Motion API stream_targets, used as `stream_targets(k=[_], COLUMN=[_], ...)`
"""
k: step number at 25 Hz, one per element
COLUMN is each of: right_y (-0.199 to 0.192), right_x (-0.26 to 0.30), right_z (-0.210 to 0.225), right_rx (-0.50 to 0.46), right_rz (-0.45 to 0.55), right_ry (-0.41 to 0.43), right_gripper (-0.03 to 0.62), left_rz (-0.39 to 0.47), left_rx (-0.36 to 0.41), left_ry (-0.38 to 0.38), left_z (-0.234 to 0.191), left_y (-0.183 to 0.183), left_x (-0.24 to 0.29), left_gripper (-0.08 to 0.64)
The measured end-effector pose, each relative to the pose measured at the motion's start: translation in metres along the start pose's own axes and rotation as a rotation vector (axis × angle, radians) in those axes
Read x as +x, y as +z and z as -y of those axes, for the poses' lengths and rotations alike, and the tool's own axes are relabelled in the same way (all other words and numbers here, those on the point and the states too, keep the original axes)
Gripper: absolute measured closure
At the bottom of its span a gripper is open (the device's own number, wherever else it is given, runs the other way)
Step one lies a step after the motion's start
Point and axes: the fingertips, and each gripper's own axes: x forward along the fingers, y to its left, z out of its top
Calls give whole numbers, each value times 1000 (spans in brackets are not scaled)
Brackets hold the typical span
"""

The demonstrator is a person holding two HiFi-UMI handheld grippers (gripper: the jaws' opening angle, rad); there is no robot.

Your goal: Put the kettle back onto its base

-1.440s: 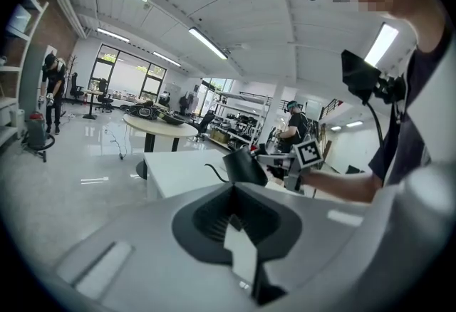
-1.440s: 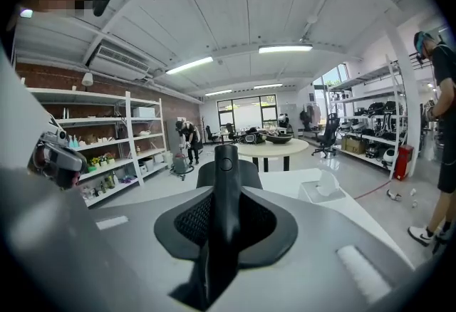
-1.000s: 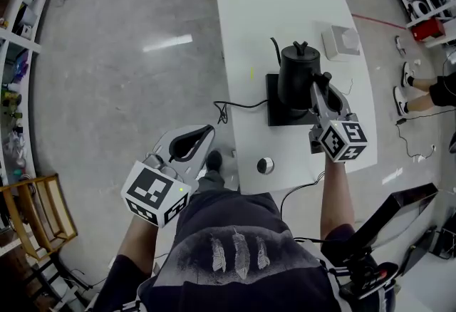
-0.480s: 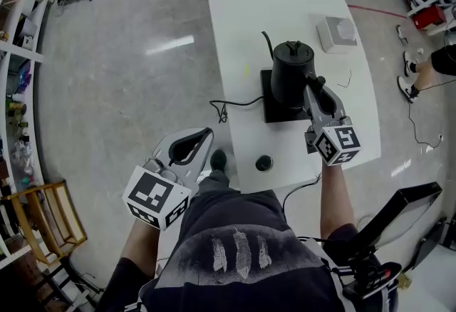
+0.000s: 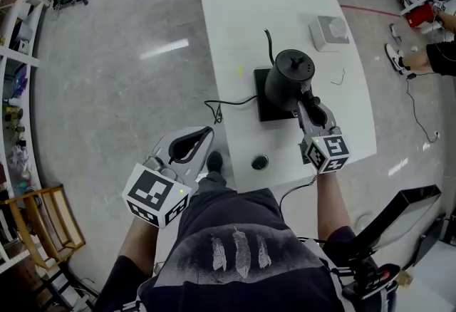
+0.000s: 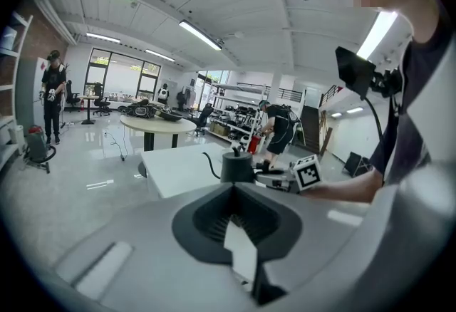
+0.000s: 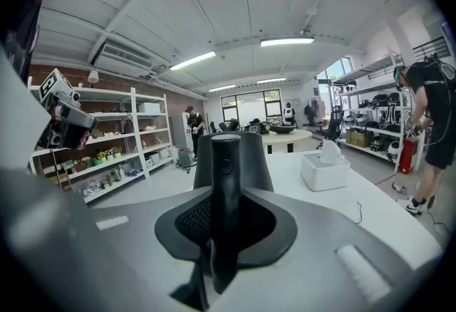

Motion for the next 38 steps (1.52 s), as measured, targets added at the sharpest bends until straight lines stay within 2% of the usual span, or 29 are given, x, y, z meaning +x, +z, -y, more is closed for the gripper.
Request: stream_targets(k=[16, 33, 36, 38], right_y=[-39, -54, -57, -61], right_x=[-4, -2, 2, 3], right_z=[-8, -9, -13, -16], right_rx=[-97, -105, -130, -129], right_rz=[-52, -81, -120, -167], right_ry=[-26, -60, -60, -42], right_gripper=[535, 535, 532, 493], left_rz=[1, -4, 12, 25], left_rx=[-13, 4, 12, 15], left_ry=[-11, -81, -101, -105], left_z=[-4, 0, -3, -5], left_y=[-9, -12, -9, -5], left_x=[-6, 2, 1, -1], left_gripper=[560, 560, 560, 560])
